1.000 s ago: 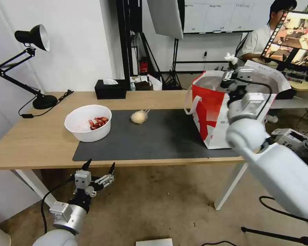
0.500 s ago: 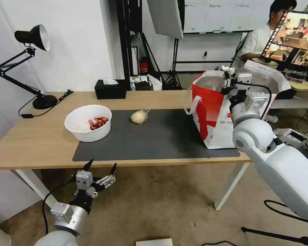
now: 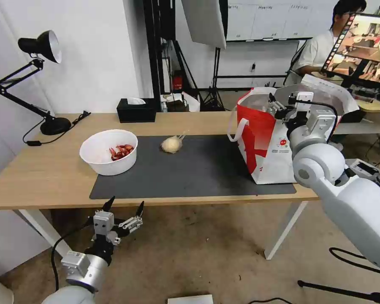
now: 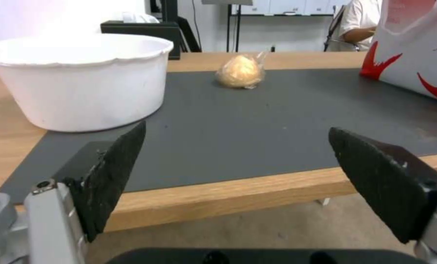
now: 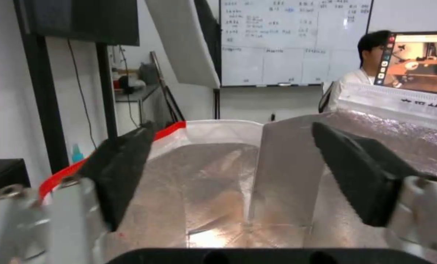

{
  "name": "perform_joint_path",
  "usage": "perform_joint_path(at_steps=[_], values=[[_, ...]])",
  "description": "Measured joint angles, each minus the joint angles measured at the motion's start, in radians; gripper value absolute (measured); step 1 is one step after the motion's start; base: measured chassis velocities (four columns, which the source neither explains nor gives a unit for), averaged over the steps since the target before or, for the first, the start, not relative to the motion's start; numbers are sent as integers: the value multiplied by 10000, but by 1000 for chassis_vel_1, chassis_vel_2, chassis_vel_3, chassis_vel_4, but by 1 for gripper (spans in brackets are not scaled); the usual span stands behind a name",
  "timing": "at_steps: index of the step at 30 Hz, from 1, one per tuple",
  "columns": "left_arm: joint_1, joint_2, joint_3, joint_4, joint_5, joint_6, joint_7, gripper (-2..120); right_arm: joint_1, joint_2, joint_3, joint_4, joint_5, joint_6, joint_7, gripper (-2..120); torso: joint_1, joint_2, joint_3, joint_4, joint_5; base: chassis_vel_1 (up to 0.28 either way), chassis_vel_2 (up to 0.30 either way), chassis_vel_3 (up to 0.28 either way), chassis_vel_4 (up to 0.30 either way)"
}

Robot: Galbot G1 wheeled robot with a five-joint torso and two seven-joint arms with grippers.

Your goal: Pick up the trash from the table and place it into the takeout bag.

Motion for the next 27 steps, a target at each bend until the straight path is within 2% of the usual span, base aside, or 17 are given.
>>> perform_joint_path(at_steps=[5,13,17,22,24,27], values=[[-26,29,3,-25,-10,9,0,100,-37,-18,84,51,37,56,-69,99,0,0,0,0,0,0,0,0,0],[-88,227,-140,-40,-161,33,-4,100,-80,-92,151,376,125,354,-395,100,0,0,0,1,-1,0,0,0,0],[-110,242,-135,-46,-195,115,-21,100,-584,-126,361,784,474,1033,-1023,100,0,0,0,2,-1,0,0,0,0],[-151,203,-56,-47,-190,140,-27,100,-1853,-238,925,1545,506,1510,-1565,100,0,0,0,1,2,0,0,0,0],[-156,154,-14,-35,-168,140,-28,100,-2984,-404,1478,2305,386,2196,-2024,100,0,0,-1,-2,1,0,0,0,0],[-154,105,27,-36,-156,140,-30,100,-3877,-538,1907,2928,122,2637,-2298,100,-1,0,-1,1,-2,0,0,0,0]])
